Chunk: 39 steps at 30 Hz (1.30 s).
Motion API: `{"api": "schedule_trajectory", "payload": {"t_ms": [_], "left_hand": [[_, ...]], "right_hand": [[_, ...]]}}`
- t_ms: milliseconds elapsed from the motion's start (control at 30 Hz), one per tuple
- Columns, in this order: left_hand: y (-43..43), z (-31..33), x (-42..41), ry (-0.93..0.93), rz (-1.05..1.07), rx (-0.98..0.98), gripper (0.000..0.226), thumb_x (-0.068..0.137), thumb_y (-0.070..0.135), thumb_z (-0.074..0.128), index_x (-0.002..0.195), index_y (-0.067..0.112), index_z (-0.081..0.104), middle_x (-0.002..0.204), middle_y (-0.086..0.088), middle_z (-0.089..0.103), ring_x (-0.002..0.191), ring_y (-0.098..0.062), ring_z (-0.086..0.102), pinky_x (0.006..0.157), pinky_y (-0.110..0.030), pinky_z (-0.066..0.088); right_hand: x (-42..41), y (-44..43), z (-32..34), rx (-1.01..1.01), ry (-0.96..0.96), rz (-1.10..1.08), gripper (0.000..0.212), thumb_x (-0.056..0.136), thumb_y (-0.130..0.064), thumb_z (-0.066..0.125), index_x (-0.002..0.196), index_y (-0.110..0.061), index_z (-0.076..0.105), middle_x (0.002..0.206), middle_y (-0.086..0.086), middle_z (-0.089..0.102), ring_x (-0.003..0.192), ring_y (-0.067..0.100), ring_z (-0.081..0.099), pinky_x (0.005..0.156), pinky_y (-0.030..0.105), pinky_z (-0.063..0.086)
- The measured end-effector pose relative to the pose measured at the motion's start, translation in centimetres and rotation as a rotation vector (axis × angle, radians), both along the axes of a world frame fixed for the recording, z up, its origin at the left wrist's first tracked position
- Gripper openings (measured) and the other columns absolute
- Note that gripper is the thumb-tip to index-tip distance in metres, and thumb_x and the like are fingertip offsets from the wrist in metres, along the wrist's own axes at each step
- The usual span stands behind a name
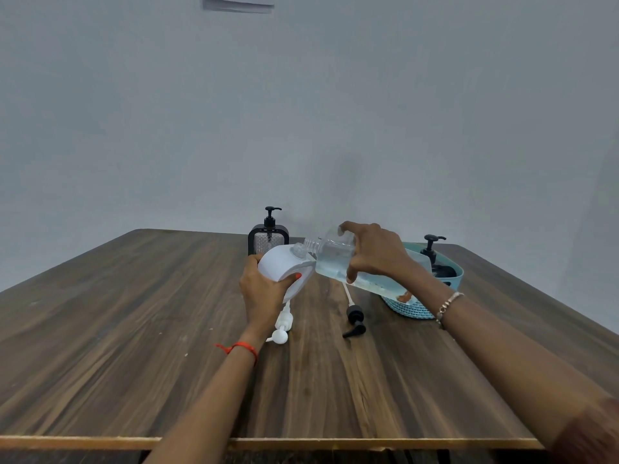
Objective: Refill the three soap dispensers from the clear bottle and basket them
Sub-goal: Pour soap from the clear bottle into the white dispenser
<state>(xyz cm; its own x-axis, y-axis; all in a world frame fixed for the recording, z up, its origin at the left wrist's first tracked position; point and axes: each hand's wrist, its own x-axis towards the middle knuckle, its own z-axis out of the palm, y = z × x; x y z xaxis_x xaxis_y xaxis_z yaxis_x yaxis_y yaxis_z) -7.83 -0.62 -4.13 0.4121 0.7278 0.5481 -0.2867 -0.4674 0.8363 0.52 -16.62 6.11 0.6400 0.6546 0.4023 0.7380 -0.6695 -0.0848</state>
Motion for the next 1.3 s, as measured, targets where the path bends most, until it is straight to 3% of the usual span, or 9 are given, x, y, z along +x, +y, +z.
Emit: {"api": "schedule_trajectory", "payload": {"t_ms": [200,400,633,1033,1300], "left_hand": [[-0.01,-0.14,0.02,0.0,0.002,0.006,0.052,0.06,0.017,0.087,0.098,0.01,0.052,0.092,0.0,0.057,0.081,-0.013,0.051,0.057,-0.002,0.039],[-0.1,-0.3,-0.07,0.008,-0.004,0.004,0.052,0.06,0.017,0.086,0.099,0.008,0.053,0.091,0.0,0.057,0.081,-0.014,0.053,0.059,-0.004,0.04],[-0.27,-0.21,-0.23,-0.002,-0.004,-0.004,0.049,0.061,0.015,0.086,0.097,0.008,0.054,0.089,0.001,0.057,0.073,-0.003,0.05,0.057,-0.001,0.039],[-0.29,-0.32,-0.44,-0.007,-0.016,-0.023,0.048,0.061,0.014,0.086,0.094,0.011,0.052,0.083,0.007,0.054,0.073,0.001,0.052,0.059,-0.002,0.04],[-0.22,-0.17,-0.51,0.001,-0.003,-0.013,0.049,0.062,0.016,0.086,0.098,0.007,0.054,0.088,0.003,0.056,0.072,0.001,0.051,0.06,-0.003,0.041]], "right_hand": [[0.13,0.02,0.0,-0.01,-0.002,-0.003,0.079,0.054,-0.027,0.084,0.123,-0.023,0.048,0.097,0.003,0.065,0.08,0.017,0.051,0.065,0.025,0.04],[-0.05,0.01,0.15,-0.024,0.003,-0.001,0.079,0.053,-0.026,0.084,0.123,-0.023,0.048,0.087,-0.001,0.06,0.079,0.018,0.052,0.056,0.02,0.033],[-0.21,0.01,0.36,-0.032,0.002,-0.016,0.079,0.052,-0.026,0.084,0.123,-0.024,0.048,0.082,-0.005,0.056,0.078,0.017,0.051,0.062,0.023,0.036],[-0.31,0.06,0.45,-0.041,0.004,-0.008,0.079,0.053,-0.026,0.084,0.124,-0.024,0.048,0.094,0.002,0.064,0.079,0.017,0.051,0.063,0.024,0.037],[-0.53,0.17,0.71,-0.048,-0.004,-0.006,0.079,0.053,-0.026,0.084,0.123,-0.023,0.048,0.082,-0.005,0.055,0.077,0.017,0.05,0.056,0.021,0.033]]}}
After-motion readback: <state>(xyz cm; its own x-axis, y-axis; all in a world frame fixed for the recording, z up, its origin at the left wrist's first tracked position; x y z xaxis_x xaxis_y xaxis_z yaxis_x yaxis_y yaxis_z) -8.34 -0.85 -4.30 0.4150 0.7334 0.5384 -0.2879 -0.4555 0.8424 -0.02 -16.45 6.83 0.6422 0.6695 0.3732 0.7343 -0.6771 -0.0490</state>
